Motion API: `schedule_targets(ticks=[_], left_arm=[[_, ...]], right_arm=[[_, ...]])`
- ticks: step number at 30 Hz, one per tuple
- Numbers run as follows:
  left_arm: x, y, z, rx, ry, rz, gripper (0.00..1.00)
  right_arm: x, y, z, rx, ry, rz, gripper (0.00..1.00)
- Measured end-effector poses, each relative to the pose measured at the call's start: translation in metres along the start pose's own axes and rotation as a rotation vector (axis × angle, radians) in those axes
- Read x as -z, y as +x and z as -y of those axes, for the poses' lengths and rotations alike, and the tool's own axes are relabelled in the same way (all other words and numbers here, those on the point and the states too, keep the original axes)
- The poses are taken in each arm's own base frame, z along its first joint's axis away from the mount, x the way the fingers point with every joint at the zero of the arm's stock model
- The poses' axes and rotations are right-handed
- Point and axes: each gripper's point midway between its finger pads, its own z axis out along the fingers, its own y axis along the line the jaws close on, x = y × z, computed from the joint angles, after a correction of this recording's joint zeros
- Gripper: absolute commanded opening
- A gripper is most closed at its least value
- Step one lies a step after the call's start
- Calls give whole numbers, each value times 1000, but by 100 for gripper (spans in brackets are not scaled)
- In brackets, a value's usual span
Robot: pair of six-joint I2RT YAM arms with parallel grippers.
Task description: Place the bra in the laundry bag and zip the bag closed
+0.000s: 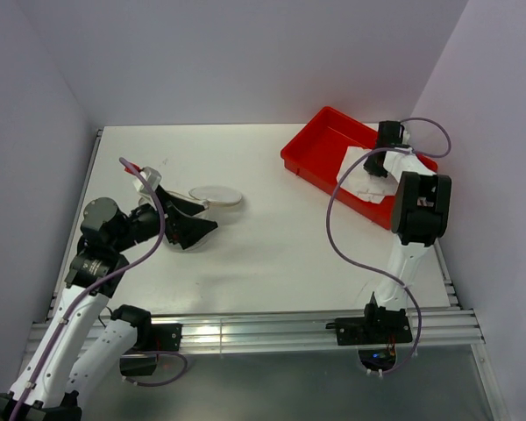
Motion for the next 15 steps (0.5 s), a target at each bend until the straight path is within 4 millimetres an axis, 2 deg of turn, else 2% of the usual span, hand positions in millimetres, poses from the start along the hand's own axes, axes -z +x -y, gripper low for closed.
schedule_targets(ticks=[1,5,7,9,11,13,15], left_arm=[[0,0,0,0,0,0,87],[0,0,0,1,0,-2,87],[-1,1,-1,4,-1,-5,86],[-2,2,-3,8,-4,-9,86],[-3,3,-4,11,-7,-13,86],[-3,3,-5,11,-10,-12,86],[-3,2,-6,10,-16,-9,86]], right_arm=[[-1,-1,-2,1,-7,0,0],[1,1,-2,-24,-22,19,0],[11,6,1,-39,-38,42,0],[32,4,2,-60,-67,85,0],[67,-11,0,-88,-116,168,0],[124,-46,-11,-119,-200,319,0],[197,-87,-26,-145,-314,516,0]])
